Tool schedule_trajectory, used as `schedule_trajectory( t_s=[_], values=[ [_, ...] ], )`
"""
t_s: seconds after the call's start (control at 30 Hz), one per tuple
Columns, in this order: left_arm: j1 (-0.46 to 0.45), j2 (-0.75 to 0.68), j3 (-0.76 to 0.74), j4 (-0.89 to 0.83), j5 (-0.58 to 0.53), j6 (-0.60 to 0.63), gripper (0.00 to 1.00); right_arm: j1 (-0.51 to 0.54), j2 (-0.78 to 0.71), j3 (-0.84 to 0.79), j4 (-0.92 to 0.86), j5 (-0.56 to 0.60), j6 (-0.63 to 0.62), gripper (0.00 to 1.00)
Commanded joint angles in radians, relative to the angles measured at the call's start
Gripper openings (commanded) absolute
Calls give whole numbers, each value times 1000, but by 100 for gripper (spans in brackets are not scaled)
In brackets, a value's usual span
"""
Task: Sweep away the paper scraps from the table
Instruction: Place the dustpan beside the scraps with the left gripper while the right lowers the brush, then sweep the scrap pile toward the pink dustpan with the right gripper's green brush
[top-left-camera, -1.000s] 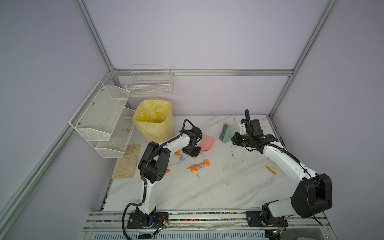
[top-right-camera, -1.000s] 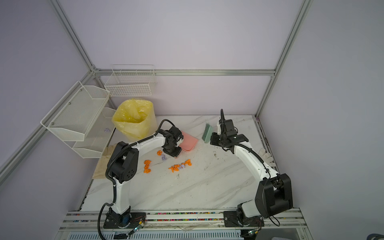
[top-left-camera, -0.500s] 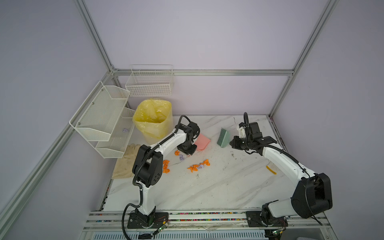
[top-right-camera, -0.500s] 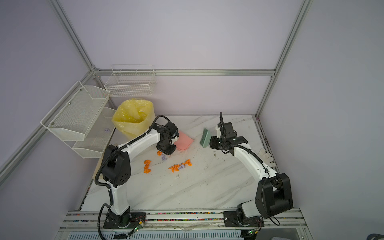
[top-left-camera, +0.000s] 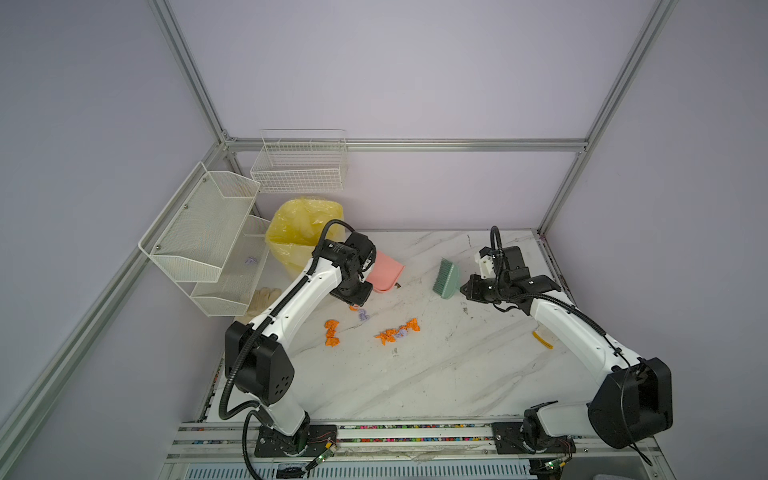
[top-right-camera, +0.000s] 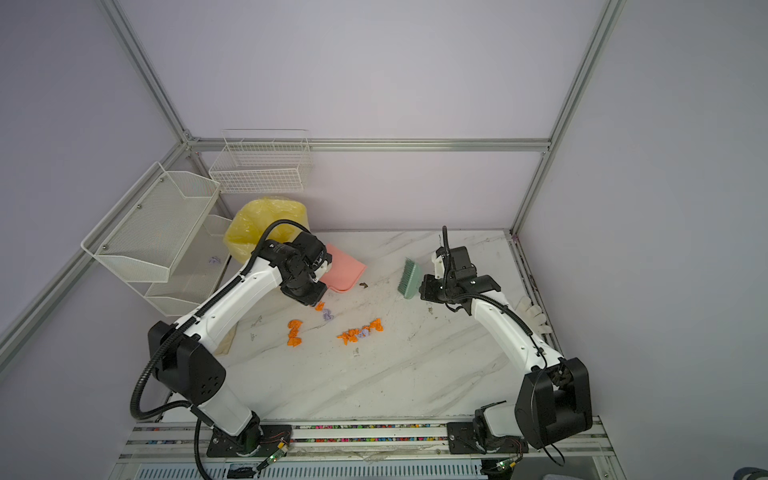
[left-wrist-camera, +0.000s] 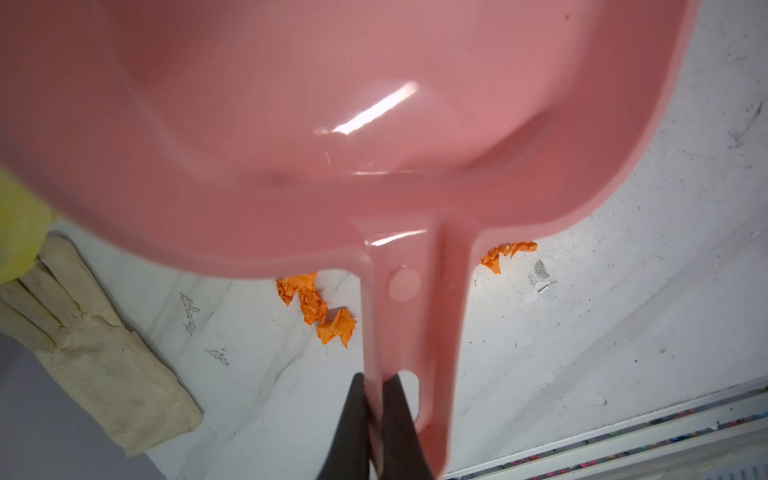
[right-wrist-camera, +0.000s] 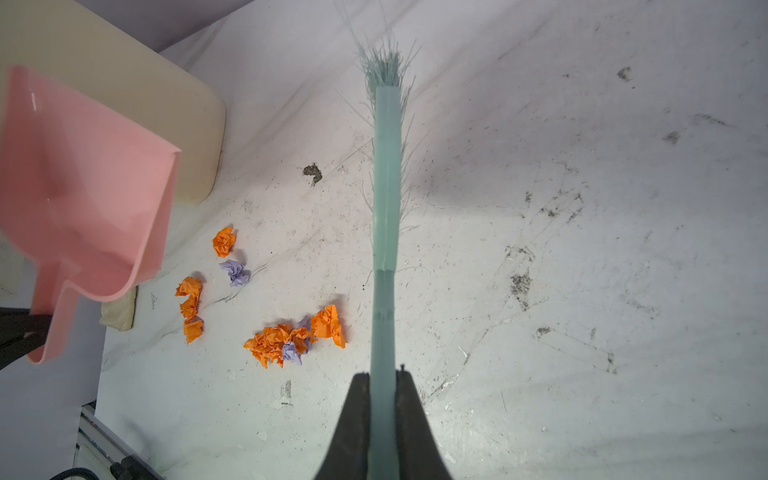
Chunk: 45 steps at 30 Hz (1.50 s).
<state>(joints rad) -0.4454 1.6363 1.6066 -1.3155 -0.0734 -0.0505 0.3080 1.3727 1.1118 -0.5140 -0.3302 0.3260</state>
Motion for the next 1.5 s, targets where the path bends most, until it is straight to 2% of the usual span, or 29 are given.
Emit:
schedule_trajectory(
  t_s=[0.0,0.2,0.33,0.47,0.63,0.83,1.23,1.47],
  values=[
    [-1,-41,-78,-55,40,-38,0,1,-6,17,-13,1,-19,0],
    [17,-76,-119,-52,1,-33,0,31,-21,31,-16,-42,-15,0],
    [54,-55,-85,-34,0,-32,0,111,-9,62,-14,-145,-6,0],
    [70,-37,-64,-15,-2,-39,0,221,28,86,3,-182,28,0],
    [104,-35,-48,13,19,-42,0,264,61,40,51,-278,79,0],
    [122,-20,-36,19,7,-30,0,307,87,15,-1,-280,88,0],
    [139,-7,-63,47,17,-17,0,374,135,40,47,-361,163,0],
    [139,-4,-62,53,38,-10,0,422,220,54,-2,-293,144,0]
  ],
)
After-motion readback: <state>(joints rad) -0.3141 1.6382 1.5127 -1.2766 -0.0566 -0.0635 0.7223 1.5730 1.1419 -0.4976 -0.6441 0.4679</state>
